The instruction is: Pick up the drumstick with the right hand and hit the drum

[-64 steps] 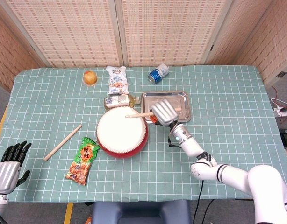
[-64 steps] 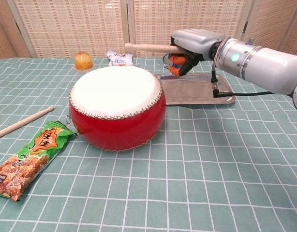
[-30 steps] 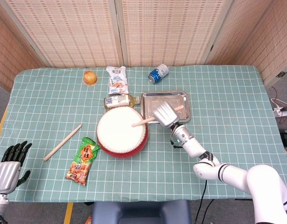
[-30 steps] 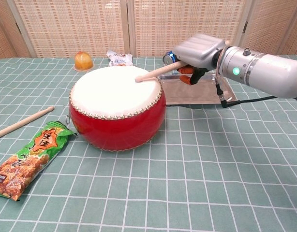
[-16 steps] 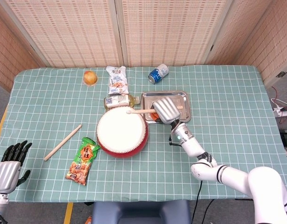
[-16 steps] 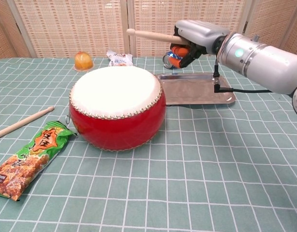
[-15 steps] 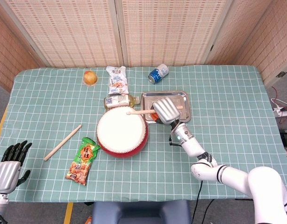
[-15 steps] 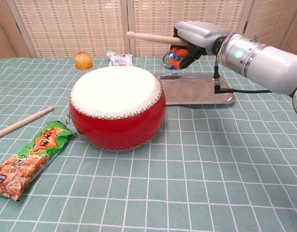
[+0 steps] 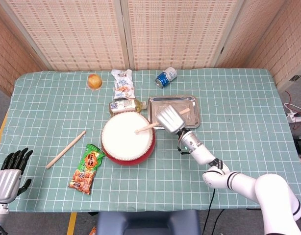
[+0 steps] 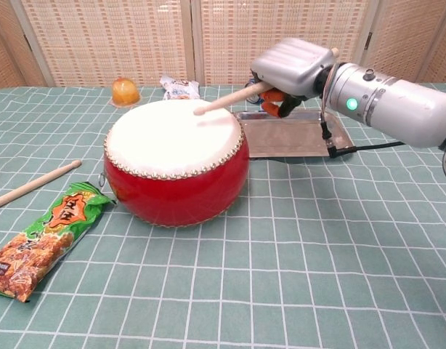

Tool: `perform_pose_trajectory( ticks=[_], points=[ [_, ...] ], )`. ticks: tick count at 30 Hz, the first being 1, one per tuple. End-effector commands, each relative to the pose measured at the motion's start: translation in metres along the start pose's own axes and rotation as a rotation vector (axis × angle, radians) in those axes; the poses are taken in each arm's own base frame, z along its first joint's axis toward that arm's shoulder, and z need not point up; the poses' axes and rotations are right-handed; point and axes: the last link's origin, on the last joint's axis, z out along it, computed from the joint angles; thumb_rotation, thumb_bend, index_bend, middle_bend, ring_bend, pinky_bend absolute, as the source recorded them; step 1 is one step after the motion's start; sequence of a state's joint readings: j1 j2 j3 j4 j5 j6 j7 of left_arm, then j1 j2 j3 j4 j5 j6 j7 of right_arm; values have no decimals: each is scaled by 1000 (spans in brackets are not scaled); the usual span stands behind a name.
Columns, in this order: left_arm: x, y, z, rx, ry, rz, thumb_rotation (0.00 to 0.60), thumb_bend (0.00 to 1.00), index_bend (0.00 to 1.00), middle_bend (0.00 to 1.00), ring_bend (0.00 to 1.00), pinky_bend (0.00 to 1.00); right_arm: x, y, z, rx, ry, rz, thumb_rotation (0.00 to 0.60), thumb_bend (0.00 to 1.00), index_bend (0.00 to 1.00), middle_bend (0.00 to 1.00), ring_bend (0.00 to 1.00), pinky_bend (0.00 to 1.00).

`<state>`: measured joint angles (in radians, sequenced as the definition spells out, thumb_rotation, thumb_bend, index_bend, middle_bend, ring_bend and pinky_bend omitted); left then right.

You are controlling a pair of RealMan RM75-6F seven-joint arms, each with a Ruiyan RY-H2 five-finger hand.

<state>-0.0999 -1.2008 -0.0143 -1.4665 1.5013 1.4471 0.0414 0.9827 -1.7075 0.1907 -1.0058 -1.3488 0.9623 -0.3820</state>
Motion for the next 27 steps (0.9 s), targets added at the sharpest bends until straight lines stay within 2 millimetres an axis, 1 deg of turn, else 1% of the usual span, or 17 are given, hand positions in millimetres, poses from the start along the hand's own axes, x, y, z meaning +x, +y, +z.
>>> perform_pose_trajectory(
  ticks=[1, 2, 4, 7, 10, 14, 18, 20, 22, 25, 27],
  points=[
    [0, 1, 0, -3, 2, -1, 600, 266, 0, 0, 0, 14, 18, 3, 3, -110, 121, 374, 600, 486, 1000, 962, 1000, 1000],
    [0, 1, 1, -5, 1, 0, 600, 266, 0, 0, 0, 14, 18, 4, 4, -119, 117, 403, 600, 486, 1000, 963, 1000, 1000],
    [0, 2, 1, -7, -1, 0, 600, 266, 0, 0, 0, 14, 18, 6, 4, -115, 107, 385, 600, 486, 1000, 963, 1000, 1000],
    [0, 2, 1, -7, -2, 1, 600, 266, 0, 0, 0, 14, 11, 5, 2, -83, 56, 280, 600, 486, 1000, 963, 1000, 1000],
    [-1, 3, 2, -8, -3, 1, 600, 266, 0, 0, 0, 14, 0, 3, 1, -26, -19, 99, 600, 487, 1000, 962, 1000, 1000],
    [-2, 2, 1, -6, -9, 2, 600, 266, 0, 0, 0, 15, -10, -2, -1, 21, -60, -75, 600, 487, 1000, 963, 1000, 1000],
    [-2, 1, 1, -1, -13, 1, 600, 266, 0, 0, 0, 14, -16, -4, -2, 41, -74, -163, 600, 488, 1000, 963, 1000, 1000],
    [-3, 0, 0, 2, -13, 0, 600, 266, 0, 0, 0, 14, -14, -3, -1, 26, -59, -138, 600, 488, 1000, 963, 1000, 1000],
    [-2, -1, -1, 4, -12, 0, 600, 265, 0, 0, 0, 15, -9, -1, -1, -9, -33, -59, 600, 487, 1000, 962, 1000, 1000],
    [-2, -1, -1, 4, -10, -1, 600, 265, 0, 0, 0, 14, -2, 6, 0, -79, 0, 112, 600, 487, 1000, 962, 1000, 1000],
    [-2, -1, -1, 3, -11, -2, 600, 265, 0, 0, 0, 14, -1, 15, -1, -137, -4, 255, 600, 486, 1000, 963, 1000, 1000]
  ],
)
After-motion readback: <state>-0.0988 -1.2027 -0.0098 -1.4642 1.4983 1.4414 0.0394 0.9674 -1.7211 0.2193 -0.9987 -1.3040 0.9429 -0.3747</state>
